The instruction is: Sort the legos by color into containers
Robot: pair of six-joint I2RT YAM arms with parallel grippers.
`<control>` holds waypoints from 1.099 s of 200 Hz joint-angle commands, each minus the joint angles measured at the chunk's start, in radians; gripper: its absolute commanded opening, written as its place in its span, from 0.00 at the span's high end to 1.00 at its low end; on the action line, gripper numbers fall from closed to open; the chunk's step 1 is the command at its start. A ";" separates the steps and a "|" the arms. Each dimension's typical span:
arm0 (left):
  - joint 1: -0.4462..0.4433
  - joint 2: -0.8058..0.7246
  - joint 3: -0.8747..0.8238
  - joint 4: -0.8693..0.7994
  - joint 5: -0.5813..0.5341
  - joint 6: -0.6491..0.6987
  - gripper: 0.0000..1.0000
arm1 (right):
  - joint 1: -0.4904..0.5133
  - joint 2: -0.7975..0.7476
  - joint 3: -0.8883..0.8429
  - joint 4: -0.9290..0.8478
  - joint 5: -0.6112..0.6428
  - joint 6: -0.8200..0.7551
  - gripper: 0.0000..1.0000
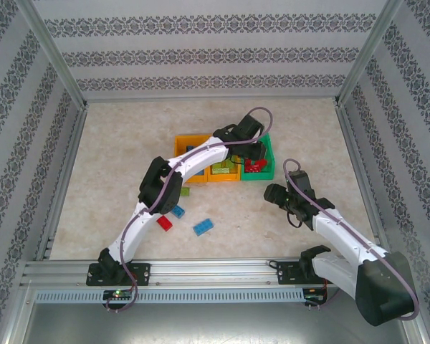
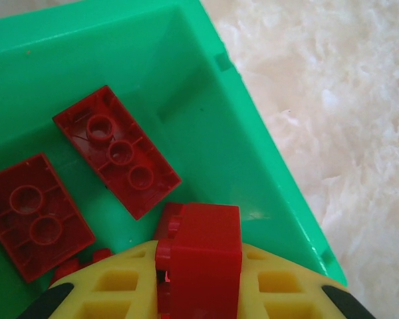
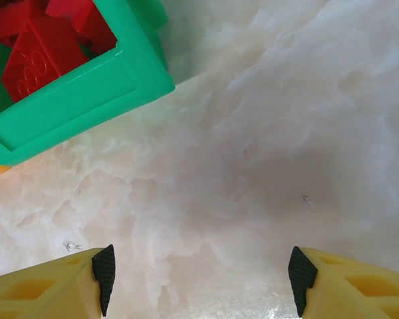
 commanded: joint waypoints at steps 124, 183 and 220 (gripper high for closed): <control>0.007 -0.355 -0.281 0.183 0.004 -0.134 0.00 | 0.214 0.025 0.089 0.012 0.089 -0.102 0.27; 0.037 -0.625 -0.530 0.170 -0.128 -0.108 0.01 | 0.440 0.136 0.215 0.079 0.159 -0.204 0.27; 0.163 -0.811 -0.827 0.228 -0.145 -0.143 0.01 | 0.647 0.352 0.379 0.101 0.197 -0.280 0.27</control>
